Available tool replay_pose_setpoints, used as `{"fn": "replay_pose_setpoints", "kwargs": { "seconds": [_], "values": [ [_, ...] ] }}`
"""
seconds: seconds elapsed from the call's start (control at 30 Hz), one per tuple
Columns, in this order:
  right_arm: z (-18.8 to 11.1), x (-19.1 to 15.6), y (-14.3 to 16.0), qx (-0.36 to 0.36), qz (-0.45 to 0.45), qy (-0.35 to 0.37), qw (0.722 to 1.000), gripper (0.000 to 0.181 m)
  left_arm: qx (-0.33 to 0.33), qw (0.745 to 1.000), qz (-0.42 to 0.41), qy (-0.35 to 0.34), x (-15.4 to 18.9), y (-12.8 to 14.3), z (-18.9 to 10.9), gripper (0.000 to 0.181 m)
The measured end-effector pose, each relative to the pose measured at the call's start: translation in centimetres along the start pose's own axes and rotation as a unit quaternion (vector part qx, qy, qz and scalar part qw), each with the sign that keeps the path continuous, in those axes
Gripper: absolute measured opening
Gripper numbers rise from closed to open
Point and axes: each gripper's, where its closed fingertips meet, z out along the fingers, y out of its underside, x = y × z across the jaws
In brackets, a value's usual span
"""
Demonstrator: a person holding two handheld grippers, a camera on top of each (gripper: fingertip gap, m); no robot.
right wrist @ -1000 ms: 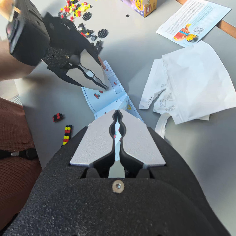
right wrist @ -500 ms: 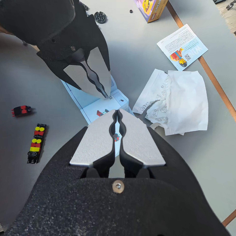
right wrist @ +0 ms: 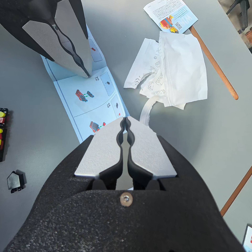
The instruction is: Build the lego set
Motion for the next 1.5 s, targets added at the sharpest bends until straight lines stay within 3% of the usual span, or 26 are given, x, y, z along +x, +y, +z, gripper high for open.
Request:
{"fn": "replay_pose_setpoints", "kwargs": {
  "seconds": [0.03, 0.33, 0.43, 0.5, 0.67, 0.77, 0.9, 1.03, 1.1, 1.27, 1.5],
  "values": [
    [0.0, -0.1, 0.0, 0.007, 0.002, -0.002, 1.000, 0.000, -0.001, 1.000, 0.003, -0.001, 0.0, 0.0, 0.0, 0.000],
    [1.1, -0.9, 2.2, -0.011, -0.003, -0.009, 1.000, 0.004, -0.001, 1.000, 0.015, -0.003, 0.0, 0.0, 0.0, 0.001],
    [1.4, -0.2, 3.5, -0.015, 0.043, -0.023, 0.999, 0.011, -0.009, 1.000, 0.025, -0.008, -0.2, 0.0, -0.1, 0.001],
    [0.8, 0.3, 3.2, 0.018, 0.078, -0.025, 0.997, 0.011, -0.005, 0.999, 0.035, -0.031, -0.7, -0.3, -0.6, 0.002],
    [-2.7, 1.5, 1.6, 0.123, 0.142, -0.005, 0.982, 0.015, 0.081, 0.996, -0.005, -0.037, -1.7, -2.8, -3.2, 0.008],
    [-4.2, 1.7, 1.5, 0.147, 0.153, 0.005, 0.977, 0.016, 0.124, 0.991, -0.025, -0.038, -2.4, -4.2, -4.6, 0.013],
    [-5.1, 0.8, 1.8, 0.161, 0.164, -0.003, 0.973, 0.023, 0.197, 0.978, -0.064, 0.021, -1.5, -6.5, -5.6, 0.025],
    [-7.2, -1.0, 0.2, 0.259, 0.198, -0.054, 0.944, 0.025, 0.244, 0.963, -0.091, 0.072, 0.0, -8.1, -5.7, 0.032],
    [-6.9, -1.0, 1.4, 0.239, 0.216, -0.046, 0.945, 0.025, 0.214, 0.973, -0.073, 0.053, 0.1, -7.6, -4.7, 0.031],
    [-4.6, -2.7, 5.9, 0.099, 0.190, -0.012, 0.977, 0.011, 0.111, 0.992, -0.002, 0.056, 2.3, -6.8, -1.2, 0.018],
    [-2.3, -5.8, 6.8, 0.036, 0.156, -0.049, 0.986, 0.015, 0.013, 0.988, 0.108, 0.108, 6.1, -7.5, 2.8, 0.026]
  ]
}}
